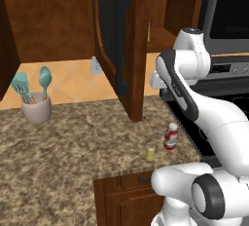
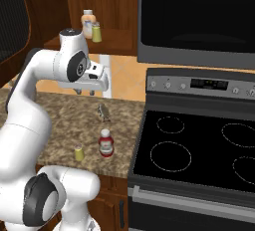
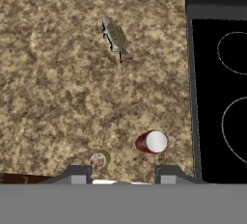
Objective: Put the shaker and condiment bottle from the counter next to their counterparts in the cabinet.
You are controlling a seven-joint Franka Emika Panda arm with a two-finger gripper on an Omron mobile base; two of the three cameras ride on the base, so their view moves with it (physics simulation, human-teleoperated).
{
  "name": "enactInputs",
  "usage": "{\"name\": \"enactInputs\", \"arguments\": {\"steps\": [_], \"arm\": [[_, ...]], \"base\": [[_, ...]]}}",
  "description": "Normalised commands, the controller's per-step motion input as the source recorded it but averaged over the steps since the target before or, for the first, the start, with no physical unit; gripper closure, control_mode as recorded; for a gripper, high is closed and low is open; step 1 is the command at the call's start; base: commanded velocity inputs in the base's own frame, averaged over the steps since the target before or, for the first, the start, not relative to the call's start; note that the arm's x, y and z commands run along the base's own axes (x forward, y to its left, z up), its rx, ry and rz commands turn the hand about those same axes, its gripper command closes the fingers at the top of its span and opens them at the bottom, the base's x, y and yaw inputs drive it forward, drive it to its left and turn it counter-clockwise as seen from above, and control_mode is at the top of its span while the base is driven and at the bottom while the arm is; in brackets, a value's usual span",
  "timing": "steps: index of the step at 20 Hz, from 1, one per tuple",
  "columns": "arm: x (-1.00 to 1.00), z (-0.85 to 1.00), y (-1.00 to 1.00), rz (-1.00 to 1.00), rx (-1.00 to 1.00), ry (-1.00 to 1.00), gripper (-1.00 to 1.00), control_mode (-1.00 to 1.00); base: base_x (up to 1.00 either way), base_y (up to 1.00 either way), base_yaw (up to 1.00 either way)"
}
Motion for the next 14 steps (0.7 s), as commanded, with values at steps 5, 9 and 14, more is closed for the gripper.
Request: {"name": "enactInputs", "arguments": {"steps": [5, 9, 14], "arm": [[0.0, 0.0, -0.02, 0.0, 0.01, 0.0, -1.0, -1.0], [-0.06, 0.0, -0.04, 0.0, 0.04, 0.0, -1.0, -1.0], [-0.26, 0.0, -0.09, 0.02, 0.06, -0.06, -1.0, -1.0]], "base": [[0.0, 0.0, 0.0], [0.0, 0.0, 0.0], [0.0, 0.0, 0.0]]}}
